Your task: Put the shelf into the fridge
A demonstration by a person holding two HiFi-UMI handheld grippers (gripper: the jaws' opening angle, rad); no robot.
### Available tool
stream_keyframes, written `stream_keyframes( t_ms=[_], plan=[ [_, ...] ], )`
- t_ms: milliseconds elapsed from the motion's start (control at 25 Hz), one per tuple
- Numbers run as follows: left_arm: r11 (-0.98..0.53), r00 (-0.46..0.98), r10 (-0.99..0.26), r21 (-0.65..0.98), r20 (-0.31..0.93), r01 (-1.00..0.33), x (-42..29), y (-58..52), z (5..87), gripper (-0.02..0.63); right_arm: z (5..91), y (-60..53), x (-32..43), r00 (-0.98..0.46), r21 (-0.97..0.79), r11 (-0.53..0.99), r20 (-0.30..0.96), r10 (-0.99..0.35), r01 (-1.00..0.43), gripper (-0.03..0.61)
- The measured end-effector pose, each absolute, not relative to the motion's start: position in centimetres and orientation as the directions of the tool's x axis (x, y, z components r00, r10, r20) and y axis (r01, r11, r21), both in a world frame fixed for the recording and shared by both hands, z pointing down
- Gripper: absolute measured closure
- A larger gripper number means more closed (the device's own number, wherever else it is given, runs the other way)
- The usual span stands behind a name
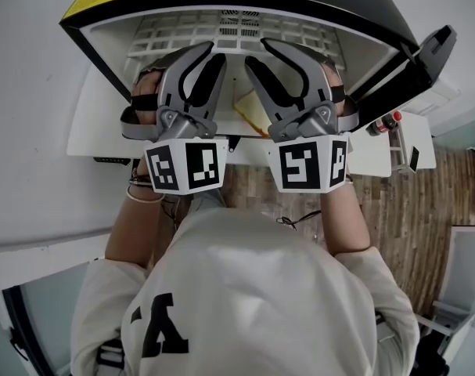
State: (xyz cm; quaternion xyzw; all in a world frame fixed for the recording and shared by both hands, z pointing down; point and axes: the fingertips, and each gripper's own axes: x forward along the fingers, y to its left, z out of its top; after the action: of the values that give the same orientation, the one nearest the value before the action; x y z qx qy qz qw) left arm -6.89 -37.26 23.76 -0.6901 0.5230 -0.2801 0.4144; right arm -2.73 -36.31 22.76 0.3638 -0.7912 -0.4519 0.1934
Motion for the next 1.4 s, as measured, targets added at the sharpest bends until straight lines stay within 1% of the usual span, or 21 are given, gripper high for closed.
stream_keyframes(
  t_ms=[240,400,600,760,840,960,1240,1400],
  plan=[
    [-0.109,0.294,-0.952,-0.802,-0.086,-0.587,-6.4,-35.0,22.9,0.508,22.9,-34.4,-2.7,-0.676,0.831,0.356,-0.033,-0.736,-0.428,0.433],
    [-0.126,0.303,-0.947,-0.739,-0.110,-0.662,-5.8,-33.2,22.7,0.541,22.6,-33.0,-2.3,-0.677,0.782,0.393,-0.051,-0.734,-0.484,0.456],
    [-0.194,0.318,-0.939,-0.562,-0.130,-0.804,-5.6,-32.5,22.1,0.580,22.1,-32.1,-2.0,-0.693,0.690,0.461,-0.082,-0.716,-0.558,0.503],
    [-0.252,0.327,-0.934,-0.388,-0.141,-0.887,-6.4,-32.7,22.3,0.601,22.8,-32.1,-2.0,-0.679,0.625,0.503,-0.059,-0.732,-0.597,0.526],
    [-0.253,0.316,-0.937,-0.334,-0.149,-0.908,-6.7,-32.7,22.3,0.606,23.0,-32.0,-2.0,-0.675,0.579,0.524,-0.061,-0.736,-0.624,0.532],
    [-0.247,0.303,-0.941,-0.304,-0.152,-0.920,-6.7,-32.4,22.5,0.607,23.5,-32.1,-2.0,-0.675,0.504,0.561,-0.061,-0.735,-0.657,0.537],
    [-0.253,0.285,-0.954,-0.258,-0.092,-0.932,-7.0,-31.1,24.5,0.607,24.3,-31.1,-2.4,-0.682,0.457,0.591,-0.049,-0.730,-0.665,0.540],
    [-0.273,0.298,-0.952,-0.249,-0.067,-0.929,-6.5,-30.5,25.1,0.607,24.7,-30.7,-2.1,-0.682,0.451,0.596,-0.037,-0.731,-0.664,0.540]
  ],
)
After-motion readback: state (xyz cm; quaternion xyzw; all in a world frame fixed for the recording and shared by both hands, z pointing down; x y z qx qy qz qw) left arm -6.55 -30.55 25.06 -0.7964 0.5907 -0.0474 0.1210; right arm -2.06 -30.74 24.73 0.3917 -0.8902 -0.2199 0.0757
